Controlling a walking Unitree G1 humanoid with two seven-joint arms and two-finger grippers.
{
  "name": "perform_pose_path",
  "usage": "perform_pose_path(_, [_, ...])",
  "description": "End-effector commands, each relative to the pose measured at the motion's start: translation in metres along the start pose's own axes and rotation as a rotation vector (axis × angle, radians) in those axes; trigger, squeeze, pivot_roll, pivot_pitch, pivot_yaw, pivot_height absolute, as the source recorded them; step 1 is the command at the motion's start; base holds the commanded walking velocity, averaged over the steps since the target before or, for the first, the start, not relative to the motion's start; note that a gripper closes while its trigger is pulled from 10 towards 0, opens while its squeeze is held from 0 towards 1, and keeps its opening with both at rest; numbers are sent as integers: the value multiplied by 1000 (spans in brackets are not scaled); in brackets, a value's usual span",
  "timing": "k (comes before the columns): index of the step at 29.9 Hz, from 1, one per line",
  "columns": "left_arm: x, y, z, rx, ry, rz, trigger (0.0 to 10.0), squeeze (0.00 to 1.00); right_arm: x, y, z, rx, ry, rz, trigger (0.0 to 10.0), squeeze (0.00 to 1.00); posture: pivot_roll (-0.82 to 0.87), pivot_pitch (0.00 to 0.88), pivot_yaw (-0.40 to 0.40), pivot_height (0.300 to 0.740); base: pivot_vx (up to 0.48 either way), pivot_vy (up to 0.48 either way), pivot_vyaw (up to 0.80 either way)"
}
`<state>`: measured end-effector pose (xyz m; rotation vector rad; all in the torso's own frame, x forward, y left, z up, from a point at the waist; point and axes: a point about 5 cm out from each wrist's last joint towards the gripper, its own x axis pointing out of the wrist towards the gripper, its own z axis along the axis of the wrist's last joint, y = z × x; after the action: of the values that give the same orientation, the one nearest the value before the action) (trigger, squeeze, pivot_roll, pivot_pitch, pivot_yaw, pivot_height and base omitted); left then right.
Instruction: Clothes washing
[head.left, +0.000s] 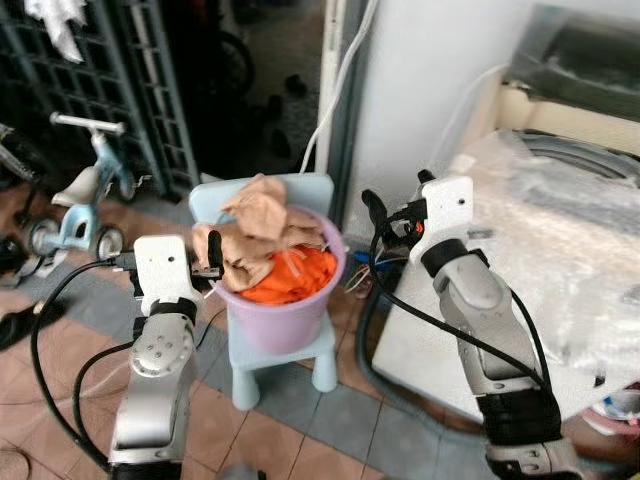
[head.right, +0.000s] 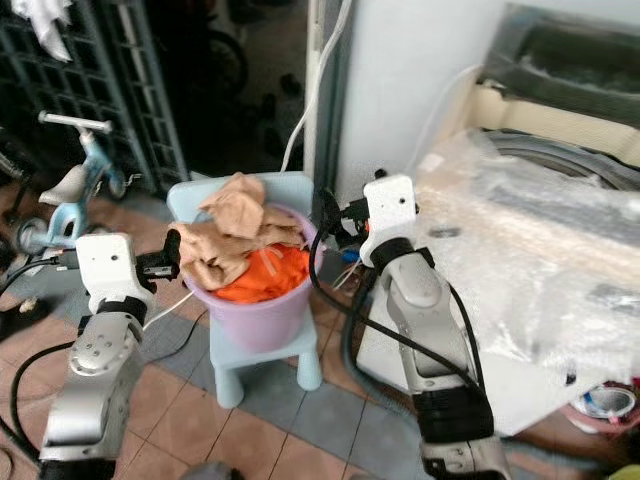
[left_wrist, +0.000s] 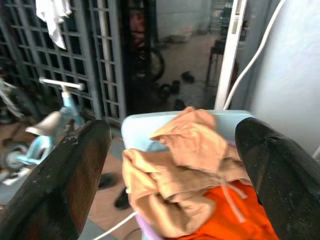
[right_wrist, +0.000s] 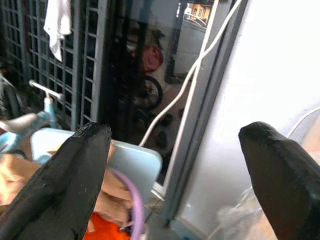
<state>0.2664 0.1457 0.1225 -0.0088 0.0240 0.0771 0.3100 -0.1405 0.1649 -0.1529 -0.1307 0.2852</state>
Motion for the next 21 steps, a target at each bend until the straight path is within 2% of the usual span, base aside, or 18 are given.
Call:
perform_pose_path(1, [0,10,-2,19,14,31,10000,0,5,12,4,12,-17,46,10000,0,4,0,-1,740,428,0,769])
perform_pose_path(8, [-2,10,-3,22,22,30,10000,0,5,17,1,16,-8,76,10000,0,5,0,-3,740,422,0,703])
perform_pose_path(19, [-4,9,-5,26,34,25,10000,0,7,18,-6,-3,31,74,10000,0,12,0,-8,740,420,44,0])
perform_pose_path(21, [-6,9,-8,30,51,22,10000,0,8,18,-9,-11,53,63,10000,0,18,0,-12,740,122,0,0])
